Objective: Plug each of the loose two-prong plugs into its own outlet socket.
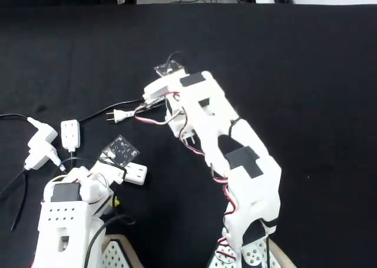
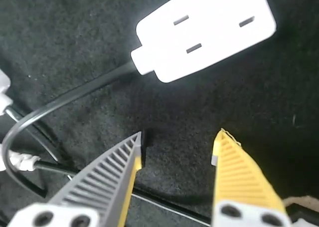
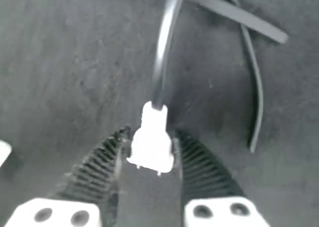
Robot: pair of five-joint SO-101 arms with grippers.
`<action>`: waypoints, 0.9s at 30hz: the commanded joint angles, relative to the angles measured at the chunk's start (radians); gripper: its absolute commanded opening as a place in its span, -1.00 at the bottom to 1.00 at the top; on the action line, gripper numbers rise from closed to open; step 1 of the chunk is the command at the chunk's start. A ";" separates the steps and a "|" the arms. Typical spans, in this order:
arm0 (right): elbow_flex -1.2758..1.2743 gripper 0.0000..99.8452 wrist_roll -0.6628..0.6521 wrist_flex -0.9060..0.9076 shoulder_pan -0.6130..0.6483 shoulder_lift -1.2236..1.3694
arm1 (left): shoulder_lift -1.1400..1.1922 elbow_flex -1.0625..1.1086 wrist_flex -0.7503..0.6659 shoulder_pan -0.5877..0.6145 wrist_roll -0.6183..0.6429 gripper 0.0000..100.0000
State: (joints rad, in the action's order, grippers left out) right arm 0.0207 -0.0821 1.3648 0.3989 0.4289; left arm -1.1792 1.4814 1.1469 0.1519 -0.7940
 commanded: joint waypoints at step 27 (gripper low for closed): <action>0.137 -0.67 -0.092 0.127 -0.014 0.101 | -0.003 -0.002 -0.014 0.012 0.000 -0.55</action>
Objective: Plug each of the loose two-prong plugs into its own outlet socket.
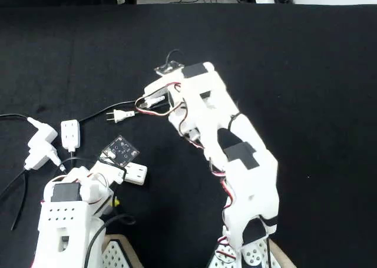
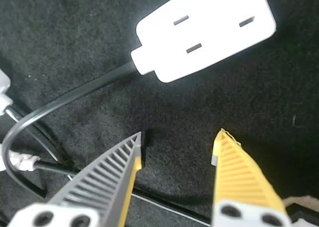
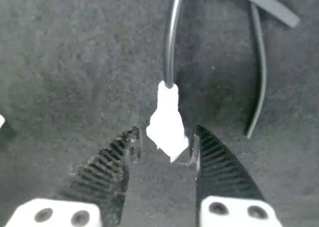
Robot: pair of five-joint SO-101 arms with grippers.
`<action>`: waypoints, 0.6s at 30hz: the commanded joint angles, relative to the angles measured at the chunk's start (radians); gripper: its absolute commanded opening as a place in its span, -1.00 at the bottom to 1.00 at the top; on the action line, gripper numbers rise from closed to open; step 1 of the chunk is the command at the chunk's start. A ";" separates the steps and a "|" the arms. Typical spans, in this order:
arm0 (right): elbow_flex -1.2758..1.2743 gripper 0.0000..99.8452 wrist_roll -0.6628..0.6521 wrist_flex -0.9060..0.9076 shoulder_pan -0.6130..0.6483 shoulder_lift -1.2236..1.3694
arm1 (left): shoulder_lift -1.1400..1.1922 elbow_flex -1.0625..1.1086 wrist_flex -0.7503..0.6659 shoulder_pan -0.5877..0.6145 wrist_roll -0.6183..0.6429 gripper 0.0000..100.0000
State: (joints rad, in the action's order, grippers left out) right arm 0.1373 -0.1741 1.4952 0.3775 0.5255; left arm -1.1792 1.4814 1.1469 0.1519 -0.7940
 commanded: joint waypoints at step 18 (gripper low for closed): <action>0.139 -0.91 0.043 0.037 0.026 0.061 | -0.003 -0.002 -0.014 0.010 -0.002 -0.55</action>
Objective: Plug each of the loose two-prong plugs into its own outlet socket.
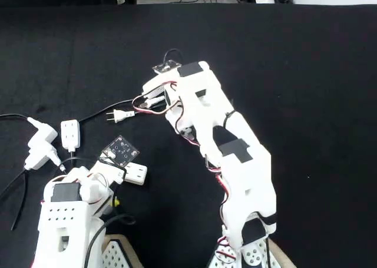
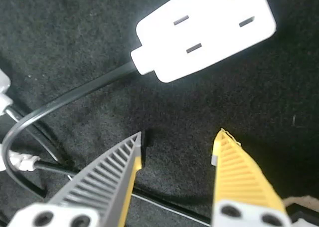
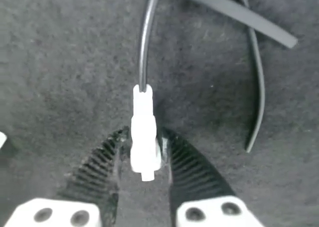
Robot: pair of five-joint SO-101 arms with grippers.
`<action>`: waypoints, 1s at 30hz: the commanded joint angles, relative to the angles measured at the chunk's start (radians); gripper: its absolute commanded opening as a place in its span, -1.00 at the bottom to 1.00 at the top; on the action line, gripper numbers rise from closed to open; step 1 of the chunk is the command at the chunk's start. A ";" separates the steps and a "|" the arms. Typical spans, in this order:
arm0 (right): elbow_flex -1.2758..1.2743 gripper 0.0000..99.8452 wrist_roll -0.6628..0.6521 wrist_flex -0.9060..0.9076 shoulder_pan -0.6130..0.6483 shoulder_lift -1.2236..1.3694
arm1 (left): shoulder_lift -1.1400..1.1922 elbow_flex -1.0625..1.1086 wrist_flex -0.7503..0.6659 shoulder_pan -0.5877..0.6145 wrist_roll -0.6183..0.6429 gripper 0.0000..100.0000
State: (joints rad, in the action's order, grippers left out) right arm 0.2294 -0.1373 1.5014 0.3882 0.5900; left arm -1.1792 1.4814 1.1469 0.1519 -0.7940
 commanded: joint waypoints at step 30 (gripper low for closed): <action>0.495 -0.66 0.092 0.261 0.064 0.306 | -0.003 -0.002 -0.015 0.010 -0.002 -0.55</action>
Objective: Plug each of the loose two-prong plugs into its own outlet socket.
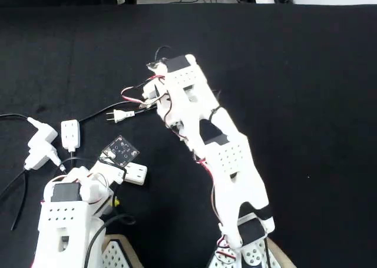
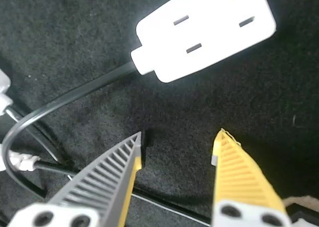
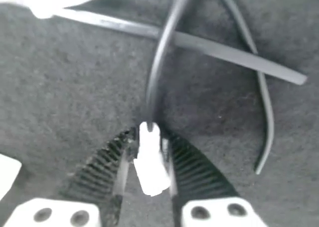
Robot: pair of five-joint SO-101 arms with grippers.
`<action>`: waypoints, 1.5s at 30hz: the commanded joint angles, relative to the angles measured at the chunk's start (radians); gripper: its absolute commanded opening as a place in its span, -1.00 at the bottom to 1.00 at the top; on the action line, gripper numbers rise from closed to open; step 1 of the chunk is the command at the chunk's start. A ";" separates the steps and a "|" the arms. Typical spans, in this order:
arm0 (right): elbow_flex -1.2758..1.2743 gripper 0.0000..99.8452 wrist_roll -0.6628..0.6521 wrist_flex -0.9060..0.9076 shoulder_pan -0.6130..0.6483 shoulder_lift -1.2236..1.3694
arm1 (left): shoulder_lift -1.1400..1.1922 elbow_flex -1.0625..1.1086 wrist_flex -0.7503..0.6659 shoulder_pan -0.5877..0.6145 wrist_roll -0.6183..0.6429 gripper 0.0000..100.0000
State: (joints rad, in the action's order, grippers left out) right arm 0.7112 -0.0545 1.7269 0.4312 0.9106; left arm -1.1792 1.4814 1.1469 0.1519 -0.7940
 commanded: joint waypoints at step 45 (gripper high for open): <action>-0.090 -0.98 0.006 -0.031 0.015 -0.127 | -0.003 -0.002 -0.015 0.005 -0.003 -0.55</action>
State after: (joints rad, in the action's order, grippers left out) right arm 0.5700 -0.0545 1.6993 0.4450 0.8278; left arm -1.1792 1.4814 1.1469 0.1519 -0.7940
